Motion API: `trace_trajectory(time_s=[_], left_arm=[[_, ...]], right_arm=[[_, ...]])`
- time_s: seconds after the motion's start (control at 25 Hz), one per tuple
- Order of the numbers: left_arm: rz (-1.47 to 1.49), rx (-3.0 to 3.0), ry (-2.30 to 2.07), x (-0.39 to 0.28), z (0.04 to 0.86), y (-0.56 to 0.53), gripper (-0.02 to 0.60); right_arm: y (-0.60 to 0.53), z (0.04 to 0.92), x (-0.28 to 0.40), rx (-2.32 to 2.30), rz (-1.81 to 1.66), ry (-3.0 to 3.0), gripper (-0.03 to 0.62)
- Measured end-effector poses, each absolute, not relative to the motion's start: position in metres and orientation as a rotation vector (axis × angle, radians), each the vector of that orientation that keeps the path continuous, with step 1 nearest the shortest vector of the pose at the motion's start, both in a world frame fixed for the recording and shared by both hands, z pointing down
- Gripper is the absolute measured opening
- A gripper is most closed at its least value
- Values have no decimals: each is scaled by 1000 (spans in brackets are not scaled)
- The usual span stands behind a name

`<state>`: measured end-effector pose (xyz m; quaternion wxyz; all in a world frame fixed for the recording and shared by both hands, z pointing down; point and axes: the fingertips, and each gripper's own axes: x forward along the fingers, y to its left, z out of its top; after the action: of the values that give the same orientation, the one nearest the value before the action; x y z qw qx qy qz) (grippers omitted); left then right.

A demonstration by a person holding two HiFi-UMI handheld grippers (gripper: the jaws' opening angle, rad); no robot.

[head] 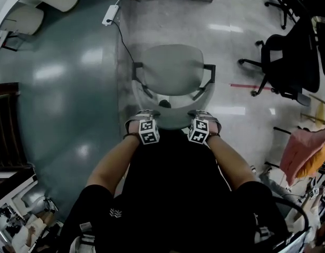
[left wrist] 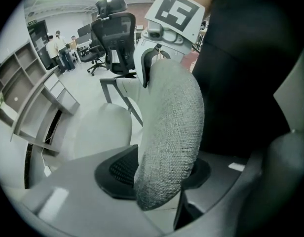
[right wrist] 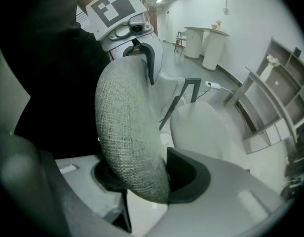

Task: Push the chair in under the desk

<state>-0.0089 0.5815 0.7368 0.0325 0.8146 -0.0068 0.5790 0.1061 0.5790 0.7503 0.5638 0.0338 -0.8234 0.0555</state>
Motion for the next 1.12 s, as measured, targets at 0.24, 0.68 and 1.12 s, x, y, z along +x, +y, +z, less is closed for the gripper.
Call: trace_trajectory(time_s=[0.24, 0.68, 1.12], left_arm=[[1753, 2525, -36, -14, 733, 534, 193], [1749, 2530, -22, -38, 733, 442, 196], [1790, 2529, 10, -76, 735, 345, 206]], right_arm=[[528, 747, 101, 106, 137, -1927, 189], [438, 747, 78, 139, 150, -1913, 190], [352, 747, 41, 184, 206, -1917, 189]])
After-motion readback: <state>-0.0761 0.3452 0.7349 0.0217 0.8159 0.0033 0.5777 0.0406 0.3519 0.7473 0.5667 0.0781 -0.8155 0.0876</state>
